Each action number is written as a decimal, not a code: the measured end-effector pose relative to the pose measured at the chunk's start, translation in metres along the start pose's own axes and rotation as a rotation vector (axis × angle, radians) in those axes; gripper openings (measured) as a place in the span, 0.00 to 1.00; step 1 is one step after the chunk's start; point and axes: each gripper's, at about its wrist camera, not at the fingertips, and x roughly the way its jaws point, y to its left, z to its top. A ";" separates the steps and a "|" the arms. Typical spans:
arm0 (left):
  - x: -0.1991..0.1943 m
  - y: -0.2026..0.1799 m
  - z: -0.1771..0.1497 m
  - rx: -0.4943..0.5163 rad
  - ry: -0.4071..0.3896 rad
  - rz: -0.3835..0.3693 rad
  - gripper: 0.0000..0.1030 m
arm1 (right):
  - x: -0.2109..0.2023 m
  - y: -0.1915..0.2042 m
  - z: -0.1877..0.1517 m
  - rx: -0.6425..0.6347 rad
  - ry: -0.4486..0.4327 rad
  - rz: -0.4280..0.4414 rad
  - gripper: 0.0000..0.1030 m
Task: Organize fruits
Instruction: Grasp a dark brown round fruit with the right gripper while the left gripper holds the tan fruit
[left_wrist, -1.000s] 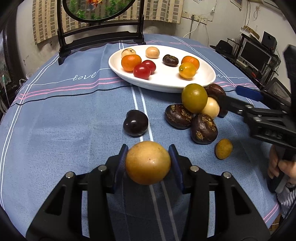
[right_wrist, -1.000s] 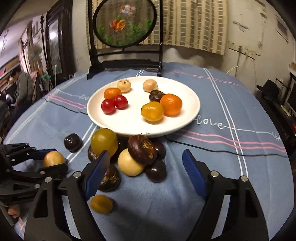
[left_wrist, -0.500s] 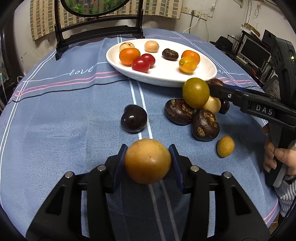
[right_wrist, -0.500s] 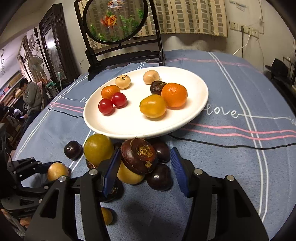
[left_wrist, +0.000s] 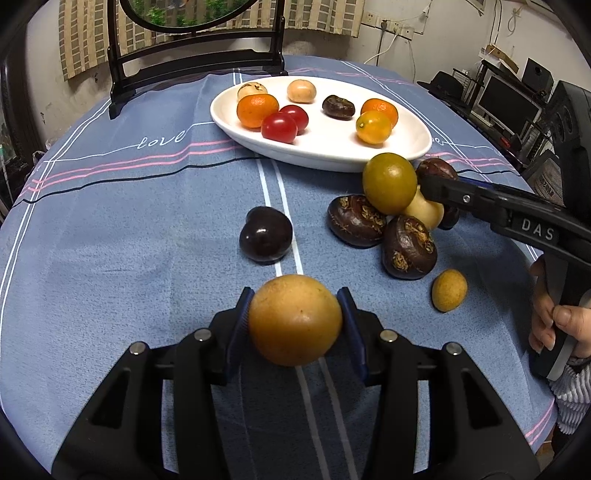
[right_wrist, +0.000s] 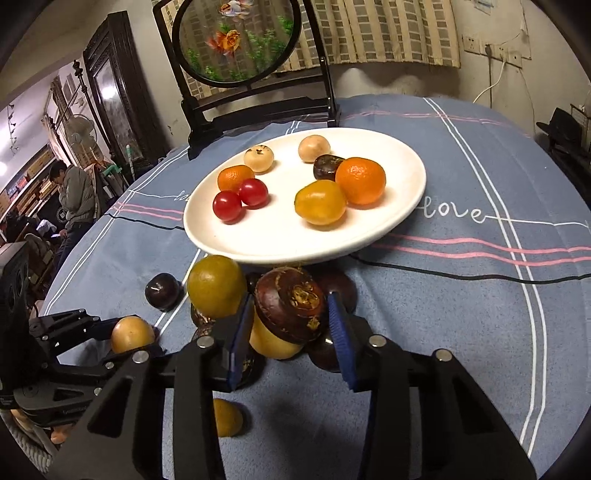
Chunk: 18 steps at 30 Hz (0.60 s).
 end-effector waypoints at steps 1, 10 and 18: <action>0.000 0.000 0.000 0.001 0.000 0.000 0.45 | -0.001 0.000 -0.001 -0.001 -0.003 -0.002 0.39; 0.000 -0.001 -0.001 0.000 0.004 -0.001 0.45 | -0.009 -0.001 -0.007 0.012 -0.036 -0.035 0.38; -0.002 0.000 -0.001 -0.004 -0.006 -0.009 0.45 | -0.022 0.010 -0.012 -0.034 -0.085 -0.058 0.37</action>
